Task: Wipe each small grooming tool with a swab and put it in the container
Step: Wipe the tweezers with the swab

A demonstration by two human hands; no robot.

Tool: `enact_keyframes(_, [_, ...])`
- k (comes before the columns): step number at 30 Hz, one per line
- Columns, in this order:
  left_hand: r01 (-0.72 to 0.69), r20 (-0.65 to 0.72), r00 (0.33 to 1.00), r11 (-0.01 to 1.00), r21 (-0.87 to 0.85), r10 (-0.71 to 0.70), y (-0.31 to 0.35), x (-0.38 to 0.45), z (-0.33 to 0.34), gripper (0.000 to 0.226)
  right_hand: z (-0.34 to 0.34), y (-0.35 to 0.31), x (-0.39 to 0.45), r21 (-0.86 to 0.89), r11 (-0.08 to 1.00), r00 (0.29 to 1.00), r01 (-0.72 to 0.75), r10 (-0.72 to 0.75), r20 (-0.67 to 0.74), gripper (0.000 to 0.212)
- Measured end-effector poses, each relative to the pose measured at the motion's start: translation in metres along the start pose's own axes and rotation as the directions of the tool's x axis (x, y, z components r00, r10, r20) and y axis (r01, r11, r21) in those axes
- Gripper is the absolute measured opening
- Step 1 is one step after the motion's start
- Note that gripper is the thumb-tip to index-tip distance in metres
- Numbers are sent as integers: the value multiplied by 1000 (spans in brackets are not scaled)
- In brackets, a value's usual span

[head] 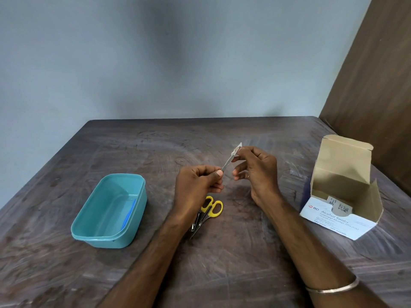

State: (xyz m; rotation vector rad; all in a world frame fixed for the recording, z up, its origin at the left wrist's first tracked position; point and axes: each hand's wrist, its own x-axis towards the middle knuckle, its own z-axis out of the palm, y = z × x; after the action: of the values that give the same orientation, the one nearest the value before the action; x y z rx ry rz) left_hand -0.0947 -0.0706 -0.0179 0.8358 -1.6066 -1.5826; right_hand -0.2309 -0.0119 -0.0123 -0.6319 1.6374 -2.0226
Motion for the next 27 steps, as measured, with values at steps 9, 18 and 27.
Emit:
enact_keyframes(9, [-4,-48,999,1000,-15,4,1,1,-1,9,2,1,-3,-25,999,994,-41,43,105,11])
enact_keyframes(18, [-12,-47,999,1000,17,13,1,3,-3,10,4,1,-5,-24,998,992,-51,54,118,12])
enact_keyframes(27, [9,-34,999,1000,-5,-9,3,2,-3,10,-1,-3,-1,57,997,997,-61,58,55,10])
